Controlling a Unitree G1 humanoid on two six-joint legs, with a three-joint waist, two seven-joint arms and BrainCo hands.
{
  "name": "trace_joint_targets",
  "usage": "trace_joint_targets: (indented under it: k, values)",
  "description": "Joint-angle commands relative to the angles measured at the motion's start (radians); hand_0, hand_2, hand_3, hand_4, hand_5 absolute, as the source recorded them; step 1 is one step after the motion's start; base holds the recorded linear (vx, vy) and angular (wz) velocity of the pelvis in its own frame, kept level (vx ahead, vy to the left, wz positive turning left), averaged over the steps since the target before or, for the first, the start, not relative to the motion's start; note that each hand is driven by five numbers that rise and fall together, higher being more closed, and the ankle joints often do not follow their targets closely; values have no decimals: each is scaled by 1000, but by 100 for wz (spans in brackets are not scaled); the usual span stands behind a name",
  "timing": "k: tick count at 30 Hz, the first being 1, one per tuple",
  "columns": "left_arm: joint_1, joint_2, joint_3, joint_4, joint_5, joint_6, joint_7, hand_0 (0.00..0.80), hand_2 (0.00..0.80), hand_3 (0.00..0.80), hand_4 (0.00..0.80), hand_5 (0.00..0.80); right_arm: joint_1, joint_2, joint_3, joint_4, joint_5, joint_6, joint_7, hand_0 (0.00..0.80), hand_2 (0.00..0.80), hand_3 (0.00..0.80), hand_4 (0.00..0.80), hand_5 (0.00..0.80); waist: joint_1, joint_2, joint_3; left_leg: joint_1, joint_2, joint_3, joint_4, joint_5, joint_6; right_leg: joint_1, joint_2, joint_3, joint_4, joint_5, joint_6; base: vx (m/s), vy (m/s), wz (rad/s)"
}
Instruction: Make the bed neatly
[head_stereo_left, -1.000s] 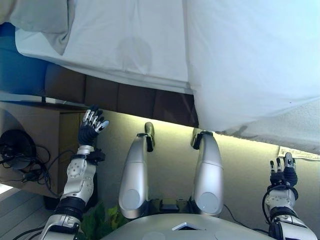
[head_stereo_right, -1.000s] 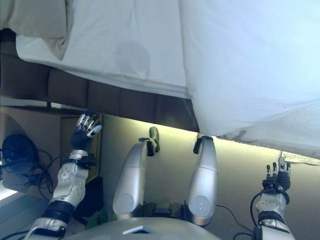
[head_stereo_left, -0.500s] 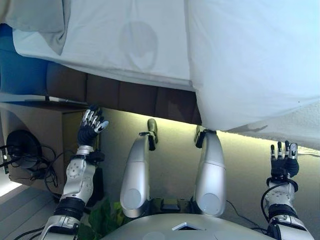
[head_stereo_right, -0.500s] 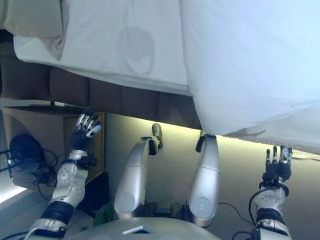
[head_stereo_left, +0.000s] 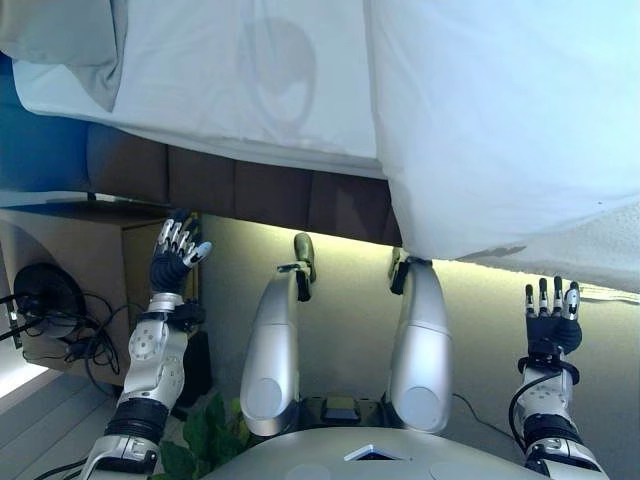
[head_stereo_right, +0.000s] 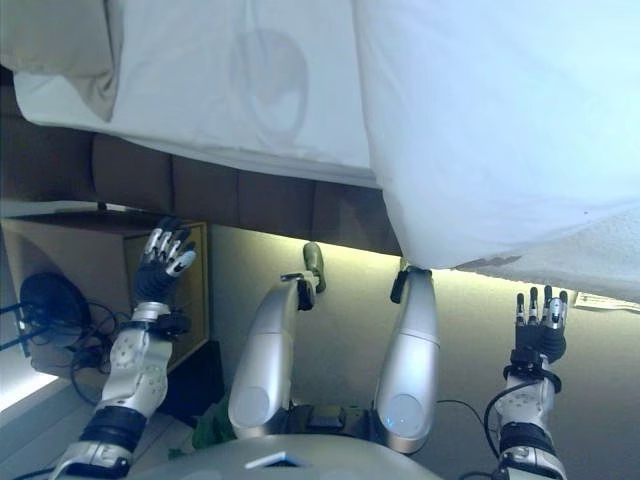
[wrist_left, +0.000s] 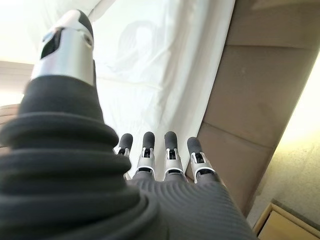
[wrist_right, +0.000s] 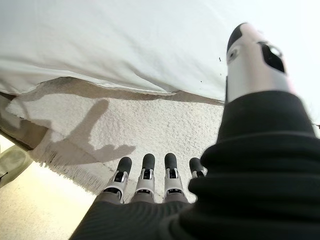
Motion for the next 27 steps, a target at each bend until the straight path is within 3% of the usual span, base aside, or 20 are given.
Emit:
trace_joint_targets:
  k: [1, 3, 7, 10, 12, 13, 27]
  values:
    - [34, 23, 33, -30, 5, -51, 21, 0, 0, 0, 0, 0, 48, -33, 63, -56, 26, -28, -87, 0, 0, 0, 0, 0, 6, 16, 10, 20, 39, -48, -77, 77, -5, 70, -68, -4, -105, 110, 78, 55, -55, 4]
    - [8, 25, 3, -47, 15, -23, 43, 0, 0, 0, 0, 0, -24, -34, 101, -100, 41, -61, -232, 0, 0, 0, 0, 0, 21, 30, 10, 28, 35, -50, -82, 85, -4, 79, -84, -18, -98, 111, 80, 50, -46, 4]
    - [-22, 38, -31, -52, 15, -16, 45, 0, 0, 0, 0, 0, -112, -44, 93, -52, 43, -86, -300, 0, 0, 0, 0, 0, 44, 43, 10, 25, 36, -55, -90, 95, -4, 84, -99, -36, -106, 125, 89, 17, -71, 7]
    - [-31, 52, -52, -60, 13, -19, 44, 0, 0, 0, 0, 0, -161, -54, 80, 1, 57, -99, -283, 0, 0, 0, 0, 0, 60, 47, 10, 24, 40, -59, -104, 103, -7, 91, -101, -50, -123, 134, 93, -16, -88, 26]
    - [-36, 54, -64, -61, 14, -26, 41, 0, 0, 0, 0, 0, -186, -60, 80, 17, 40, -104, -287, 0, 0, 0, 0, 0, 66, 49, 10, 9, 39, -55, -126, 141, -3, 79, -100, -64, -149, 168, 82, -41, -41, 10]
    - [-37, 54, -75, -61, 15, -30, 39, 0, 0, 0, 0, 0, -200, -66, 82, 34, 33, -101, -283, 0, 0, 0, 0, 0, 72, 51, 10, 25, 37, -59, -129, 119, -10, 93, -98, -59, -146, 145, 92, 80, -39, 5]
    - [-45, 95, -85, -123, 0, -6, 18, 0, 0, 0, 0, 0, -297, -100, 138, 47, -25, -104, -265, 0, 0, 0, 0, 0, 127, 53, 10, 14, 29, -69, -154, 138, -1, 102, -111, -101, -161, 152, 93, 5, -25, 5]
